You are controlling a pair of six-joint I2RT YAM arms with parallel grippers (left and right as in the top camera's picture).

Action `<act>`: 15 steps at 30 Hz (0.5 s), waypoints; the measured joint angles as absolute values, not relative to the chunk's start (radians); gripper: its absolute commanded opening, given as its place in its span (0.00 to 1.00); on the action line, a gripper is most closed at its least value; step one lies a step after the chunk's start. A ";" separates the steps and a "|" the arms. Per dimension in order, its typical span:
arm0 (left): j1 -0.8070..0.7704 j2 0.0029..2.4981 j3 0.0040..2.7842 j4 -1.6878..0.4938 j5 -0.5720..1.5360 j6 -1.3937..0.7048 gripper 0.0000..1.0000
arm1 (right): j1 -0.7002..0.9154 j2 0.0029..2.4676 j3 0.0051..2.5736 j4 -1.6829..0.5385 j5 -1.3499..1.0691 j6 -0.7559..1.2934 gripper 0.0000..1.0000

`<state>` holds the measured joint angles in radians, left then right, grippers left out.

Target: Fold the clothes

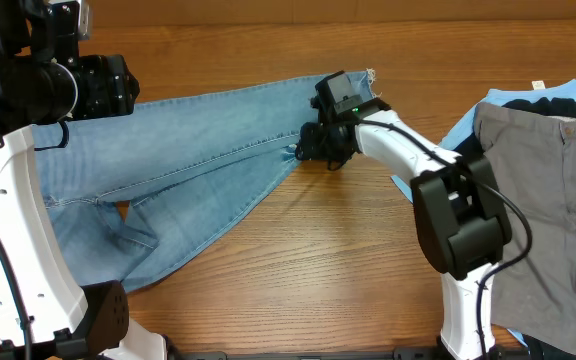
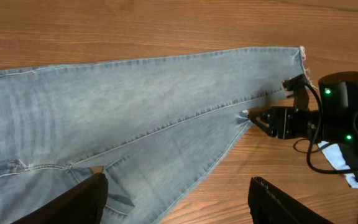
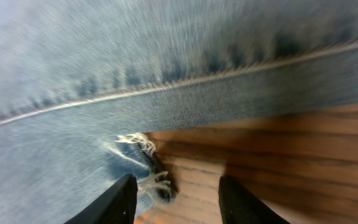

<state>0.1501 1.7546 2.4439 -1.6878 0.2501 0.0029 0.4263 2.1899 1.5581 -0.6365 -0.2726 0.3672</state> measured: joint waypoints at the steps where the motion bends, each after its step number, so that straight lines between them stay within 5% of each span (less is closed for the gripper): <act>1: 0.150 1.755 2.444 -1.687 0.250 0.003 0.75 | 0.427 2.190 1.560 -0.627 -0.281 0.367 0.45; 5: 0.150 1.755 2.444 -1.688 0.250 0.003 0.75 | 0.437 2.208 1.566 -0.622 -0.330 0.376 0.31; 8: 0.150 1.755 2.444 -1.687 0.250 0.003 0.75 | 0.448 2.221 1.568 -0.627 -0.364 0.383 0.04; 15: 0.150 1.755 2.444 -1.688 0.250 0.003 0.75 | 0.455 2.215 1.588 -0.751 -0.335 0.373 0.04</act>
<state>0.1501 1.7546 2.4439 -1.6882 0.2501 0.0029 0.4545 2.2147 1.5879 -0.7506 -0.3351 0.3733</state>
